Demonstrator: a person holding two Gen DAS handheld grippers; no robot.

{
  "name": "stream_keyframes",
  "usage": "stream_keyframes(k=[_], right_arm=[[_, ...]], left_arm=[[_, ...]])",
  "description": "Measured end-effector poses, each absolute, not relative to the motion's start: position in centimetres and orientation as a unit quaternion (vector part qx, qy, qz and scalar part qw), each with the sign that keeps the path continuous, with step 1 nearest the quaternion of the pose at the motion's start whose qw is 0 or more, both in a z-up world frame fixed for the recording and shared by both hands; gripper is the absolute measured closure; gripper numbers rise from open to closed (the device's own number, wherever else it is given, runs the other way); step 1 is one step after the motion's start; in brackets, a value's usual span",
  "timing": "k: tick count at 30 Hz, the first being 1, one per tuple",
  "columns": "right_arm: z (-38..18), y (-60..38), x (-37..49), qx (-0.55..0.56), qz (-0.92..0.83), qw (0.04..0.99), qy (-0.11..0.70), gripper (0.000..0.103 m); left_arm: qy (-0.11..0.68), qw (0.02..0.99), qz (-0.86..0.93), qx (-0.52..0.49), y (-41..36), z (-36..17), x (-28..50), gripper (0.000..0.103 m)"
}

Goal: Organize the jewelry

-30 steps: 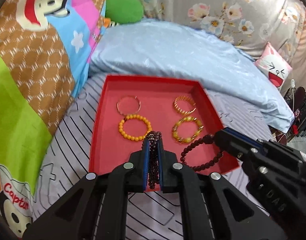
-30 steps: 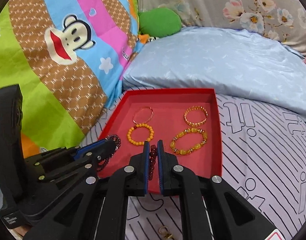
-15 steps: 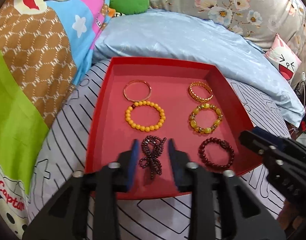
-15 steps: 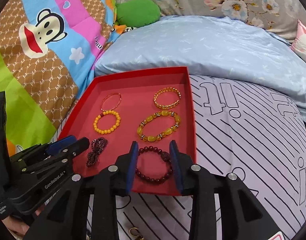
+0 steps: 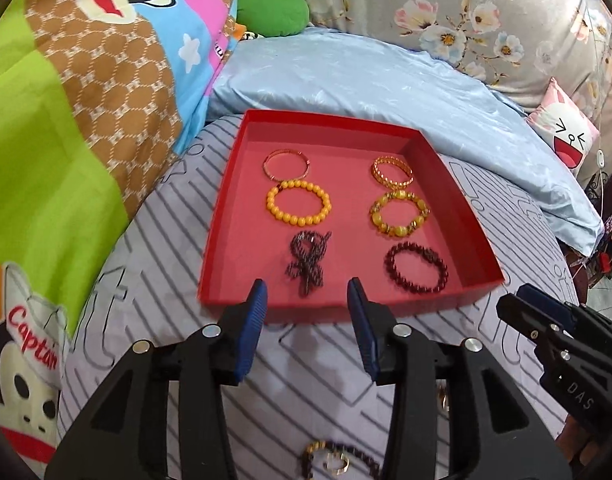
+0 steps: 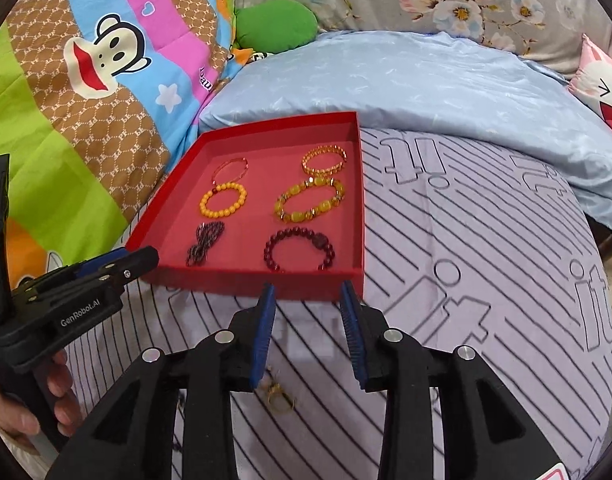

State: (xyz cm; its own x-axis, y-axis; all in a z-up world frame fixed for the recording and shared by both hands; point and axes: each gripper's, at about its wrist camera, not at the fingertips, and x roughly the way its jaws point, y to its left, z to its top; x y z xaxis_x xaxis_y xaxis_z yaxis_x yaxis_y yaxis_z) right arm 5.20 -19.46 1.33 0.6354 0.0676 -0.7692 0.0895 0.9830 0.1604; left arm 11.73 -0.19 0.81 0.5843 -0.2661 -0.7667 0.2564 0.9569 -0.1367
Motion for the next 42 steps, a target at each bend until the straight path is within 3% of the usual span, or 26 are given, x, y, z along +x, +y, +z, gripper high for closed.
stream_keyframes(k=[18, 31, 37, 39, 42], right_arm=[[-1.7, -18.8, -2.5, 0.104, -0.009, 0.881, 0.462, 0.07], [-2.9, -17.0, -3.9, 0.1, 0.007, 0.872, 0.478, 0.07], [-3.1, -16.6, -3.5, 0.094, 0.011, 0.873, 0.479, 0.07], [-3.2, -16.6, -3.3, 0.091, 0.011, 0.873, 0.478, 0.07], [-3.5, -16.5, -2.6, 0.083, 0.012, 0.873, 0.48, 0.07]], left_arm=[[0.478, 0.866, -0.145, -0.006, 2.4, -3.1, 2.6, 0.056], [0.485, 0.863, -0.141, 0.008, 1.4, -5.1, 0.9, 0.058], [0.473, 0.868, -0.153, 0.011, 1.2, -5.2, 0.6, 0.078], [0.473, 0.867, -0.159, 0.011, 1.1, -5.2, 0.6, 0.09], [0.475, 0.864, -0.165, 0.005, 1.1, -5.2, 0.7, 0.093]])
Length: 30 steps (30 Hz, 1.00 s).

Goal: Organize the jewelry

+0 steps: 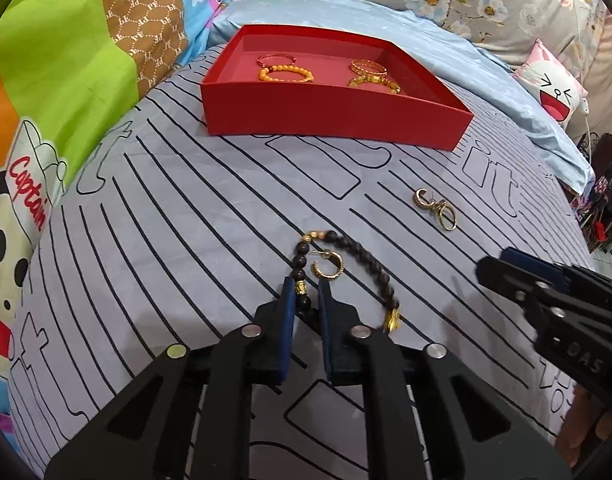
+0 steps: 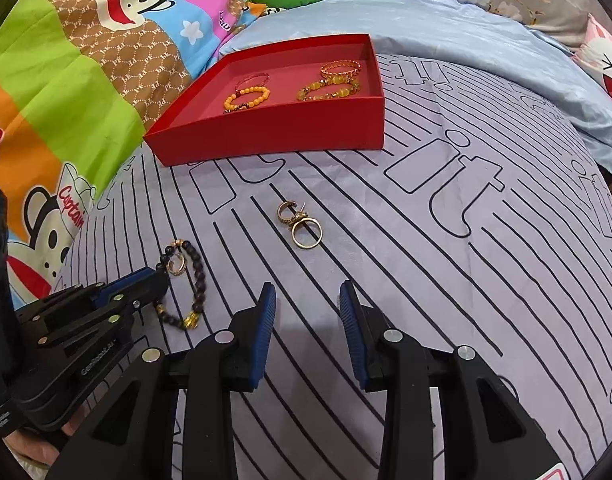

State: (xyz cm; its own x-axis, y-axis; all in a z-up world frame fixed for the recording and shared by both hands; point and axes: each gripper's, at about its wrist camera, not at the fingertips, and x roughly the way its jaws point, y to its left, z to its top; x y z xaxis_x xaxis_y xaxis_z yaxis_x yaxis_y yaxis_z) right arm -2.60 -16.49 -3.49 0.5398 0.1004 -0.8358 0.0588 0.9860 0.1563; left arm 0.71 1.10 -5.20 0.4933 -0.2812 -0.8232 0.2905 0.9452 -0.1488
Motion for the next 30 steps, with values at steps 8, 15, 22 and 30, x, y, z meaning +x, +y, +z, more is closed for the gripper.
stream_keyframes(k=[8, 15, 22, 30], right_arm=[[-3.8, -15.8, -0.5, 0.07, 0.019, 0.875, 0.479, 0.07], [-4.2, -15.7, 1.1, 0.064, 0.017, 0.876, 0.478, 0.07], [-4.7, -15.6, 1.6, 0.061, 0.02, 0.874, 0.482, 0.073], [-5.0, -15.9, 1.7, 0.058, 0.015, 0.874, 0.482, 0.095]], left_arm=[[0.478, 0.861, -0.175, 0.001, 0.8, -5.2, 0.6, 0.095], [0.479, 0.86, -0.177, -0.002, 0.9, -5.3, 0.6, 0.095], [0.477, 0.861, -0.177, 0.001, 0.8, -5.3, 0.5, 0.095], [0.477, 0.861, -0.177, 0.001, 0.8, -5.3, 0.6, 0.095]])
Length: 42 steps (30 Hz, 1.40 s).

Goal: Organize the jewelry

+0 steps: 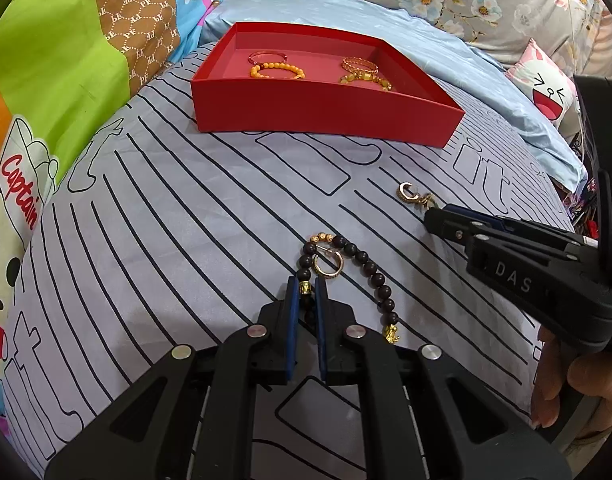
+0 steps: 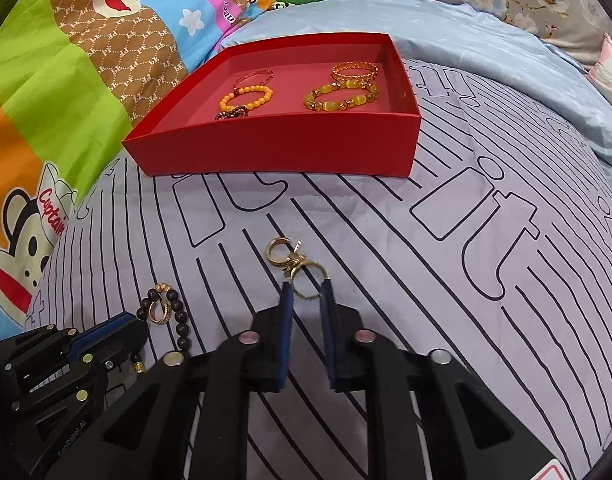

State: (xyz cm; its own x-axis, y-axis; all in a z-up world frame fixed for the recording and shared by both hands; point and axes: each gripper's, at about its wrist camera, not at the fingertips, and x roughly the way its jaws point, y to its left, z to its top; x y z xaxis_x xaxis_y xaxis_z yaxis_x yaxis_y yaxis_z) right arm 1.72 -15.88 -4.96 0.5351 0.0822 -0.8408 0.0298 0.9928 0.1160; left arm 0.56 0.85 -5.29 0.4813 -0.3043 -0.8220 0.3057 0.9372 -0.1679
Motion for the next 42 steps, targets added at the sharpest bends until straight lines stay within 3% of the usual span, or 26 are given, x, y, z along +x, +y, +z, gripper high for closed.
stream_keyframes(k=[3, 8, 13, 21, 24, 42], right_arm=[[-4.9, -16.1, 1.7, 0.061, 0.013, 0.874, 0.482, 0.101], [-4.9, -16.4, 1.5, 0.067, 0.02, 0.872, 0.485, 0.101], [-4.3, -16.1, 1.4, 0.059, 0.023, 0.879, 0.473, 0.074], [-4.7, -15.3, 3.1, 0.035, 0.034, 0.881, 0.471, 0.074], [-4.9, -15.3, 3.3, 0.034, 0.033, 0.88, 0.472, 0.081], [-3.0, -16.5, 0.2, 0.068, 0.031, 0.887, 0.455, 0.082]], left_arm=[[0.479, 0.859, -0.178, -0.003, 0.9, -5.3, 0.6, 0.095], [0.482, 0.858, -0.18, -0.007, 1.0, -5.3, 0.6, 0.095], [0.482, 0.858, -0.179, -0.005, 1.0, -5.3, 0.6, 0.095], [0.482, 0.857, -0.18, -0.005, 1.0, -5.3, 0.6, 0.095], [0.482, 0.857, -0.18, -0.005, 1.0, -5.2, 0.6, 0.095], [0.491, 0.848, -0.201, -0.026, 1.2, -4.7, 0.1, 0.096]])
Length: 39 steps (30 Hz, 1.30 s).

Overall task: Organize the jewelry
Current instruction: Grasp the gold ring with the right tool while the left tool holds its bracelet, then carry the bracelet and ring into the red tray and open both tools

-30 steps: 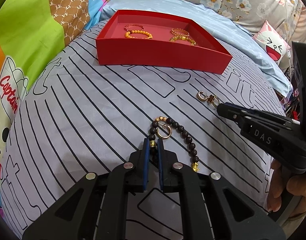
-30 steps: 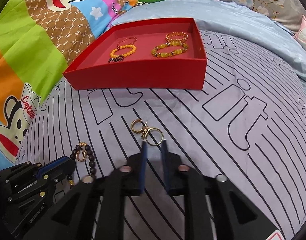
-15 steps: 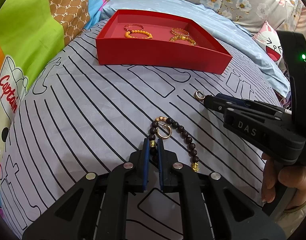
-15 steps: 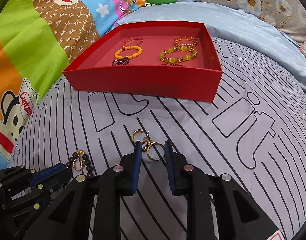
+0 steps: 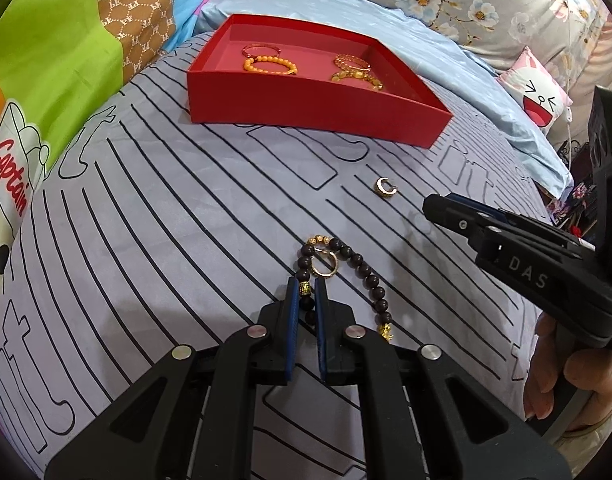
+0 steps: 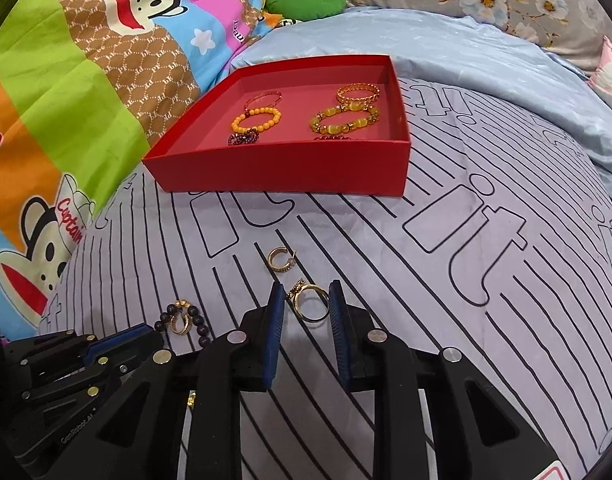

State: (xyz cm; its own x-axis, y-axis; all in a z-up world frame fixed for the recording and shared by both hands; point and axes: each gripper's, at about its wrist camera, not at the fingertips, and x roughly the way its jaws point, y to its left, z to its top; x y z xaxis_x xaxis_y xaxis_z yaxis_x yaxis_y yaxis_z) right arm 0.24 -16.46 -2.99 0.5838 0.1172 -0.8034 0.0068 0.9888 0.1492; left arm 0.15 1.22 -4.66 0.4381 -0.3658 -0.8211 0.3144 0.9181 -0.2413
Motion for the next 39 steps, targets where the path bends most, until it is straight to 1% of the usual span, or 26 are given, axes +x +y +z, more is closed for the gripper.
stream_keyframes(k=[15, 22, 32, 39], right_arm=[[-0.3, -18.0, -2.3, 0.096, 0.027, 0.896, 0.432, 0.082], [1.7, -19.0, -1.3, 0.097, 0.022, 0.905, 0.413, 0.082], [4.6, -21.2, 4.3, 0.095, 0.016, 0.917, 0.387, 0.082], [4.8, -21.7, 9.9, 0.092, 0.013, 0.917, 0.387, 0.082]], left_arm=[[0.44, 0.858, -0.264, -0.022, -0.9, 1.6, -2.0, 0.095], [0.414, 0.864, -0.285, -0.015, -2.5, 4.6, -0.8, 0.096], [0.381, 0.873, -0.303, -0.018, -5.3, 8.0, 7.2, 0.095], [0.379, 0.875, -0.301, -0.021, -6.9, 7.9, 14.5, 0.095]])
